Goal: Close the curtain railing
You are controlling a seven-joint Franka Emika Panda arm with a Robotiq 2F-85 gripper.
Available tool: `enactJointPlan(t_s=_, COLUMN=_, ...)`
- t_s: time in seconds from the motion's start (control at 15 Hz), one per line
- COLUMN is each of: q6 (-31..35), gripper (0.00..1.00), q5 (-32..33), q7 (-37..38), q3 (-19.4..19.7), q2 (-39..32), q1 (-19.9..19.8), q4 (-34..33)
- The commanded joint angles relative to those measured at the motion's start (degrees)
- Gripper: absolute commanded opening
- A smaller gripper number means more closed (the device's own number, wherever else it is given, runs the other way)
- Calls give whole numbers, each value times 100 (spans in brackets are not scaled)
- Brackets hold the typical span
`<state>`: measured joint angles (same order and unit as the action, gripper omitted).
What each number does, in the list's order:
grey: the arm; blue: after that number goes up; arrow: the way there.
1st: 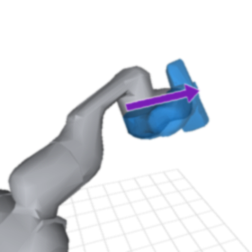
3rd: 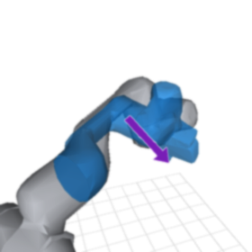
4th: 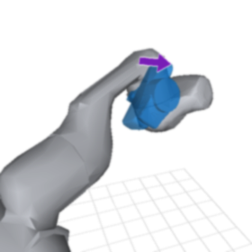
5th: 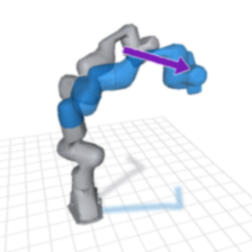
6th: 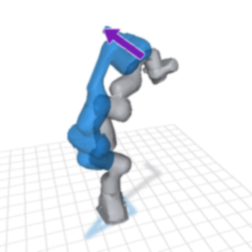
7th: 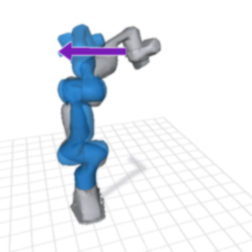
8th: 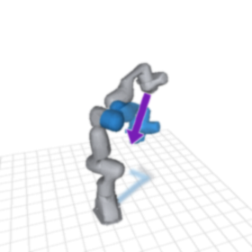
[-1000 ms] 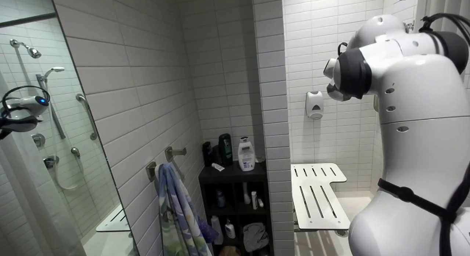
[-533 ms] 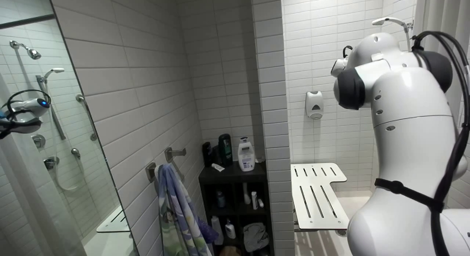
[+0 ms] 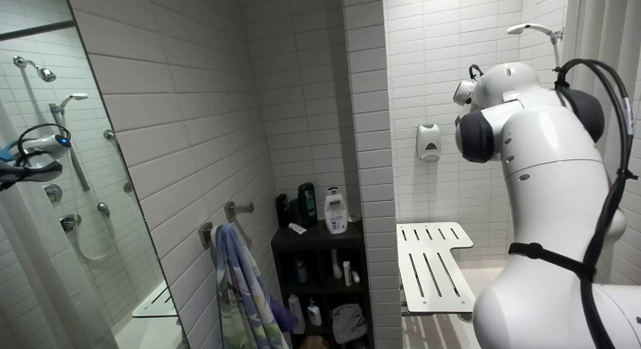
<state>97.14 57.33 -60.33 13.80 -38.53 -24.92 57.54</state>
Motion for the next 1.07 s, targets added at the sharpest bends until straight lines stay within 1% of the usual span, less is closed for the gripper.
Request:
enactJointPlan(t_s=0.0, q6=-8, gripper=100, q5=-62, q7=-45, q3=76, q2=-57, q1=34, q4=-95)
enactJointPlan(t_s=0.67, q6=107, gripper=100, q5=162, q7=-366, q3=121, q2=-314, q1=29, q4=-326)
enactJointPlan(t_s=0.93, q6=408, gripper=100, q5=213, q7=-849, q3=161, q2=-516, q1=-60, q4=-584)
enactJointPlan(t_s=1.0, q6=476, gripper=100, q5=197, q7=-1102, q3=76, q2=-609, q1=-153, q4=-759)
